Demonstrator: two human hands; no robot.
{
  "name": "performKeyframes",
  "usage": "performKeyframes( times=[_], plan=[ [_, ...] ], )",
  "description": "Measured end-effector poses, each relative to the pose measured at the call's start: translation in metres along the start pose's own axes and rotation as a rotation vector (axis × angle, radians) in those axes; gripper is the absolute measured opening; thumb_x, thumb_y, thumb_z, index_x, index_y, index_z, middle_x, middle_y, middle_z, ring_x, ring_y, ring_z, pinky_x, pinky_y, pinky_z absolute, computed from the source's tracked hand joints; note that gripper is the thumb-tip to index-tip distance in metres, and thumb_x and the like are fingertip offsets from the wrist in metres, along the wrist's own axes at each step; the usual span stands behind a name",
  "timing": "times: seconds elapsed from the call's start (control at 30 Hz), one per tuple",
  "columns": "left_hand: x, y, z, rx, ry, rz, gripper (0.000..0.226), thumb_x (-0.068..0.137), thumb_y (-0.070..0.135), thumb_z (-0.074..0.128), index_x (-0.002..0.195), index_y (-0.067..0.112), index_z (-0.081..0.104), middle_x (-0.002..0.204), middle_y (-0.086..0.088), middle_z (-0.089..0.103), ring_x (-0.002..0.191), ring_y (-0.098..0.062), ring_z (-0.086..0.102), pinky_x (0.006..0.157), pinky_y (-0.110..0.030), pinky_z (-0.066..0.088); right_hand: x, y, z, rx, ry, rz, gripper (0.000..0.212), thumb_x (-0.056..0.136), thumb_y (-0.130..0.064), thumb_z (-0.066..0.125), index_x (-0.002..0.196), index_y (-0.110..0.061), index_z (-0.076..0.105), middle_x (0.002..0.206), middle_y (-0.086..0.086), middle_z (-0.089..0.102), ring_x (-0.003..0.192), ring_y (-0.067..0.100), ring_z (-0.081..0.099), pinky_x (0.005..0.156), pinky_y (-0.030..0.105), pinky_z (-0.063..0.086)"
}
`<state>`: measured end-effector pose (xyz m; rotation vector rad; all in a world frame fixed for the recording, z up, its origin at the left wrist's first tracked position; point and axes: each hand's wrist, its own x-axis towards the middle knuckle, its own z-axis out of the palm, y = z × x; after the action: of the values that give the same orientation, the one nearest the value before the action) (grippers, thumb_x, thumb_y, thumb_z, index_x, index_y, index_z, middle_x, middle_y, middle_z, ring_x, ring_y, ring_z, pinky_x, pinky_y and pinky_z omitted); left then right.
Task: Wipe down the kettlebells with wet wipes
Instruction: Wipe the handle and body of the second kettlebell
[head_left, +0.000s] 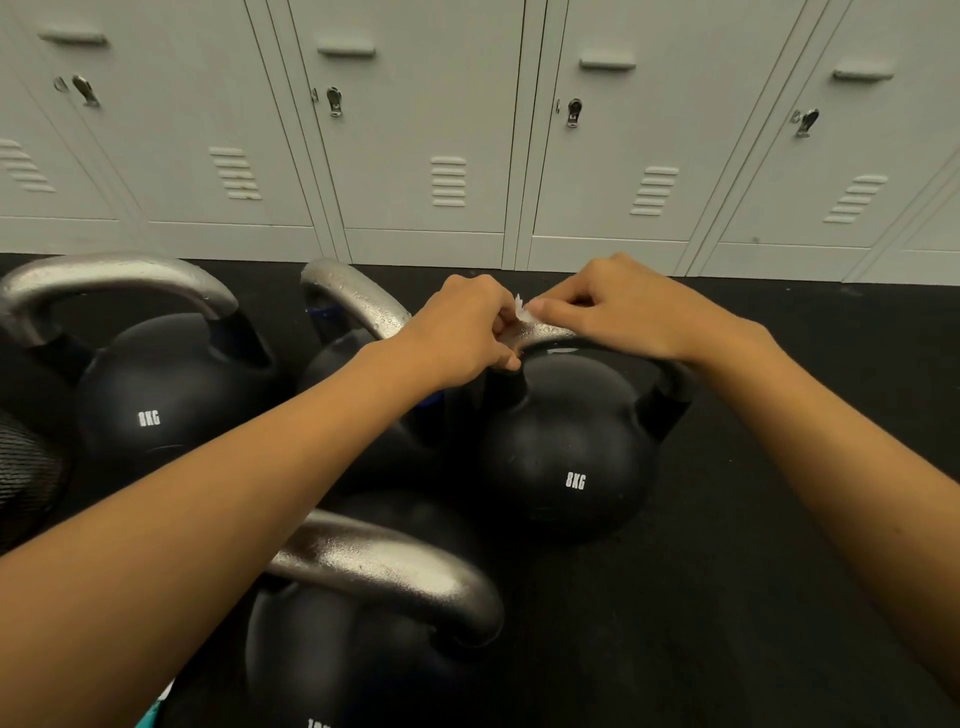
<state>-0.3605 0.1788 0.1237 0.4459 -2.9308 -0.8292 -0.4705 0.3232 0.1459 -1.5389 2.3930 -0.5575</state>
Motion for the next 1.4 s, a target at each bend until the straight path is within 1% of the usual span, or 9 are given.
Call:
performKeyframes(
  times=[0.13,0.23,0.33,0.47,0.6,0.8,0.97,1.17,1.4],
  plan=[
    [-0.001,0.001,0.000,-0.015,-0.001,-0.007,0.049,0.070,0.018,0.084,0.115,0.014,0.066,0.102,-0.005,0.068,0.095,-0.021,0.063,0.093,-0.039,0.050,-0.019,0.016,-0.011,0.143,0.049,0.063,0.029,0.098,-0.038,0.055,0.094,-0.023,0.079,0.089,-0.039,0.064,0.072,-0.005,0.062,0.065,0.015,0.043],
    [-0.002,0.001,0.000,-0.027,-0.004,-0.003,0.048,0.071,0.017,0.083,0.115,0.014,0.065,0.103,-0.005,0.067,0.095,-0.020,0.063,0.093,-0.038,0.051,-0.023,0.026,-0.017,0.147,0.039,0.087,0.049,0.099,-0.037,0.053,0.060,-0.008,0.059,0.059,-0.028,0.061,0.056,0.011,0.053,0.065,0.035,0.042],
    [-0.001,0.000,0.002,-0.020,-0.001,-0.004,0.048,0.070,0.017,0.083,0.115,0.013,0.065,0.103,-0.006,0.067,0.096,-0.022,0.063,0.092,-0.039,0.051,-0.014,0.018,-0.011,0.115,0.069,0.074,0.052,0.097,-0.041,0.054,0.054,-0.013,0.052,0.068,-0.010,0.071,0.056,0.018,0.047,0.060,0.036,0.038],
    [0.000,-0.001,0.001,-0.014,-0.013,0.006,0.036,0.072,0.018,0.082,0.104,0.014,0.066,0.100,-0.009,0.066,0.094,-0.026,0.064,0.091,-0.042,0.051,-0.003,-0.002,0.002,0.005,0.029,0.012,0.031,0.098,-0.040,0.052,0.107,-0.025,0.077,0.068,-0.023,0.069,0.053,0.005,0.051,0.056,0.015,0.041],
    [-0.001,-0.002,0.002,-0.017,-0.011,0.015,0.035,0.075,0.018,0.080,0.106,0.014,0.065,0.103,-0.010,0.066,0.097,-0.026,0.063,0.093,-0.043,0.050,-0.014,0.006,0.005,0.021,0.063,-0.073,0.033,0.097,-0.044,0.055,0.127,-0.035,0.065,0.124,-0.015,0.067,0.103,-0.003,0.062,0.093,0.019,0.047],
    [0.000,-0.003,0.001,-0.025,-0.006,0.010,0.049,0.071,0.018,0.083,0.116,0.013,0.065,0.105,-0.008,0.066,0.098,-0.022,0.062,0.094,-0.039,0.050,-0.043,0.026,0.002,0.083,0.227,-0.105,0.033,0.093,-0.040,0.060,0.125,-0.034,0.066,0.125,-0.024,0.063,0.118,-0.011,0.054,0.104,0.023,0.042],
    [0.000,-0.004,-0.001,-0.041,-0.012,0.023,0.044,0.070,0.017,0.083,0.110,0.014,0.068,0.099,-0.004,0.069,0.093,-0.019,0.064,0.092,-0.039,0.051,-0.033,0.014,0.019,-0.169,0.253,-0.261,0.033,0.092,-0.027,0.065,0.125,-0.023,0.068,0.130,-0.001,0.065,0.116,0.017,0.061,0.100,0.035,0.048],
    [-0.001,-0.003,0.000,-0.045,0.009,0.016,0.044,0.068,0.018,0.085,0.109,0.015,0.068,0.098,-0.004,0.069,0.093,-0.019,0.063,0.091,-0.038,0.051,-0.046,0.024,0.015,-0.048,0.283,-0.206,0.036,0.089,-0.031,0.066,0.125,-0.026,0.067,0.132,-0.007,0.061,0.120,0.001,0.052,0.104,0.009,0.034],
    [0.001,-0.002,-0.002,-0.030,-0.006,0.008,0.048,0.068,0.020,0.085,0.112,0.012,0.067,0.100,-0.004,0.069,0.096,-0.019,0.062,0.093,-0.037,0.050,-0.033,0.014,0.010,0.062,0.256,-0.049,0.034,0.094,-0.039,0.060,0.126,-0.027,0.067,0.125,-0.015,0.066,0.118,-0.006,0.054,0.095,0.001,0.034]
  ],
)
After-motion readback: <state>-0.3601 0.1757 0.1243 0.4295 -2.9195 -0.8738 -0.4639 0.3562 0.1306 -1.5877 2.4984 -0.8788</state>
